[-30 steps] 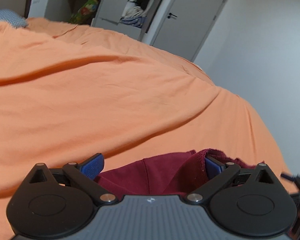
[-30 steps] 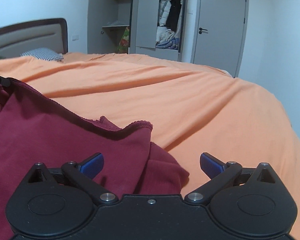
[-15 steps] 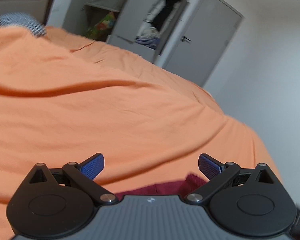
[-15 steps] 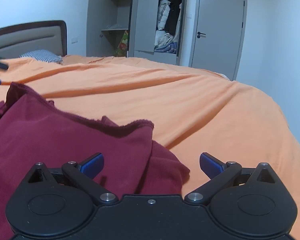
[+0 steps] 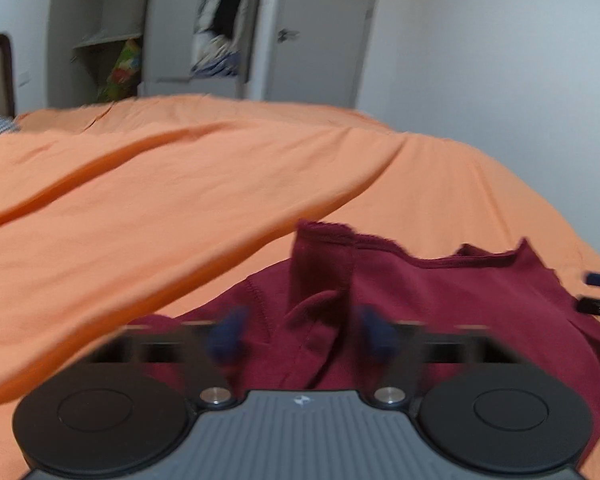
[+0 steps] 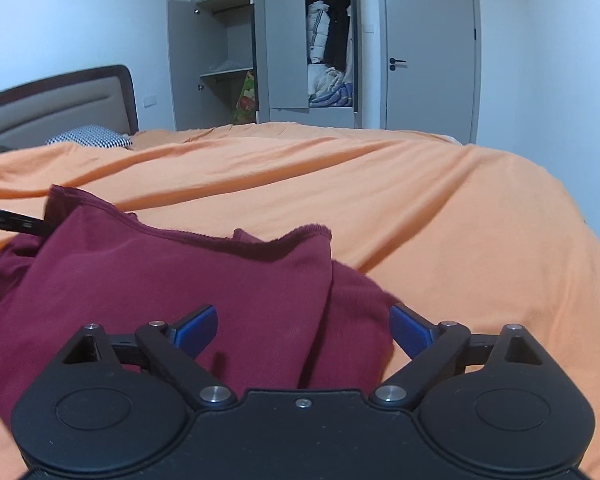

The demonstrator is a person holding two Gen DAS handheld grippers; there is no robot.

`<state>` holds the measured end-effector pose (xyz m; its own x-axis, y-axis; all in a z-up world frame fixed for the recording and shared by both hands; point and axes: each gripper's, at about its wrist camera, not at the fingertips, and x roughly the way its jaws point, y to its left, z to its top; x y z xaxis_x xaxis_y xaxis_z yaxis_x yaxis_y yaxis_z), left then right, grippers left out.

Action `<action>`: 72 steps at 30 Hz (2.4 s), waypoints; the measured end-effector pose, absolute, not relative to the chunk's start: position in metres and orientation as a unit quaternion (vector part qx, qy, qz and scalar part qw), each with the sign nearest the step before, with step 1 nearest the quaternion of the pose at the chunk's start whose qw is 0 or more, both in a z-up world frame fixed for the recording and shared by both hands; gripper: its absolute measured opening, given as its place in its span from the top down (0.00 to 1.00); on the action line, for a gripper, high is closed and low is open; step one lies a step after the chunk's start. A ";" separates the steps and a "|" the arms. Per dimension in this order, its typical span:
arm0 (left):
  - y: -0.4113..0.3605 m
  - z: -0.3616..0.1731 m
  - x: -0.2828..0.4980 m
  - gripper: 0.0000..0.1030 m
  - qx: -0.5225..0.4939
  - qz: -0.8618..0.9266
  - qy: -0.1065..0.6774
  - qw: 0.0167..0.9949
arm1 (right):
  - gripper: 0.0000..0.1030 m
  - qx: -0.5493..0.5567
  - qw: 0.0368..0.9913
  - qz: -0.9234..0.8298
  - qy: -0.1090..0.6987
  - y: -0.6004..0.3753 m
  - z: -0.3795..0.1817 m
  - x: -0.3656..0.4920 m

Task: Fold small clothes

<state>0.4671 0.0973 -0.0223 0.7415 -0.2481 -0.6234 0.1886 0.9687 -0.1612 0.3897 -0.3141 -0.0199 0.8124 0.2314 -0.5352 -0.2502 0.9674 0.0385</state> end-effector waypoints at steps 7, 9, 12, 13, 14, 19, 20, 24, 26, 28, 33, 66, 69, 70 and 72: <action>0.130 -0.017 0.470 0.93 -0.148 -0.061 0.321 0.934 | 0.59 0.015 0.945 0.131 0.298 -0.316 -0.027 0.383; 0.138 -0.021 0.474 0.93 -0.157 -0.038 0.337 0.927 | 0.84 0.011 0.944 0.120 0.306 -0.312 -0.032 0.385; 0.141 -0.033 0.480 0.93 -0.150 -0.016 0.360 0.920 | 0.92 -0.001 0.949 0.104 0.298 -0.307 -0.035 0.383; 0.142 -0.037 0.481 0.93 -0.154 -0.016 0.366 0.918 | 0.92 -0.002 0.950 0.102 0.297 -0.306 -0.035 0.382; 0.143 -0.039 0.482 0.91 -0.159 -0.019 0.369 0.916 | 0.92 -0.004 0.950 0.100 0.295 -0.305 -0.035 0.380; 0.145 -0.030 0.468 0.54 -0.173 -0.031 0.360 0.916 | 0.63 0.017 0.949 0.101 0.297 -0.313 -0.032 0.367; 0.144 -0.026 0.461 0.34 -0.171 -0.035 0.351 0.920 | 0.53 0.024 0.949 0.102 0.297 -0.316 -0.031 0.363; 0.140 -0.015 0.422 0.16 -0.144 -0.053 0.322 0.934 | 0.10 0.040 0.949 0.111 0.292 -0.322 -0.030 0.337; 0.137 -0.015 0.402 0.10 -0.130 -0.056 0.321 0.936 | 0.08 0.039 0.950 0.116 0.286 -0.321 -0.030 0.321; 0.136 -0.021 0.379 0.08 -0.130 -0.056 0.328 0.934 | 0.08 0.028 0.951 0.114 0.286 -0.317 -0.030 0.306; 0.130 -0.037 0.332 0.25 -0.129 -0.059 0.348 0.927 | 0.24 0.034 0.953 0.105 0.281 -0.313 -0.032 0.282; 0.146 -0.046 0.300 0.71 -0.200 0.005 0.368 0.908 | 0.66 0.048 0.955 0.058 0.285 -0.306 -0.034 0.265; 0.148 -0.044 0.294 0.49 -0.206 0.008 0.360 0.910 | 0.50 0.040 0.958 0.047 0.281 -0.303 -0.034 0.264; 0.148 -0.043 0.292 0.36 -0.211 0.008 0.356 0.910 | 0.36 0.033 0.959 0.042 0.277 -0.301 -0.032 0.264; 0.148 -0.042 0.289 0.17 -0.219 0.008 0.346 0.912 | 0.16 0.018 0.964 0.028 0.265 -0.297 -0.029 0.263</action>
